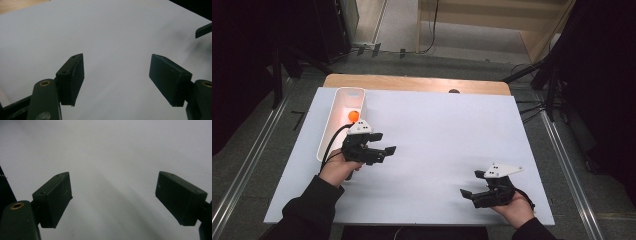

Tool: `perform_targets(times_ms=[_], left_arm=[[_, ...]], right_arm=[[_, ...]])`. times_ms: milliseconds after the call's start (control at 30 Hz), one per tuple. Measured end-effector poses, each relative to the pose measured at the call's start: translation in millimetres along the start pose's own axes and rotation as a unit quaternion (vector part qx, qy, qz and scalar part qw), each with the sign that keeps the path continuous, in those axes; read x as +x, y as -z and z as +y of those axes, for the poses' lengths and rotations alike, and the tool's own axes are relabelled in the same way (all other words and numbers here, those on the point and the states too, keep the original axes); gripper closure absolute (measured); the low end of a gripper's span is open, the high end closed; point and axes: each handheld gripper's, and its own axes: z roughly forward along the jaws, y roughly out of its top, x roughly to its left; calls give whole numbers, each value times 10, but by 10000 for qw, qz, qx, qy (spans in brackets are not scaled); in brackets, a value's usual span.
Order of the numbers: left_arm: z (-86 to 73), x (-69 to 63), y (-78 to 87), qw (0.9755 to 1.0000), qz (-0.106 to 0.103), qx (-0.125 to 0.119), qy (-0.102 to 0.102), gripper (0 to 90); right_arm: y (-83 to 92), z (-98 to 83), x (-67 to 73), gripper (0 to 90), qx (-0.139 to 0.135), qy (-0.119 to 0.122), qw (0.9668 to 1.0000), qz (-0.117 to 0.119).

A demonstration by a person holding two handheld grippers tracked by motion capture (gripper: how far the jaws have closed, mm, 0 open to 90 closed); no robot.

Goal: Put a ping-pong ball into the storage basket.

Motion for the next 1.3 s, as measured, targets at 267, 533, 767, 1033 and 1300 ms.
perform_targets(times_ms=[267,533,767,1033,1300], left_arm=[[-85,-46,45,9999,32,-95,-79,288],[-161,-101,71,9997,16,-104,-218,288],[-202,-141,96,9994,26,-88,-341,288],[-244,-184,108,9989,-23,-44,-455,288],[-338,-213,116,9988,-112,106,-471,288]], right_arm=[[0,0,1,123,24,-13,10000,-7],[-4,-1,0,123,26,11,10000,-8],[-6,-1,-1,123,65,24,10000,-18],[-10,-4,1,123,71,26,10000,-30],[-11,-4,4,123,97,15,9999,-17]])
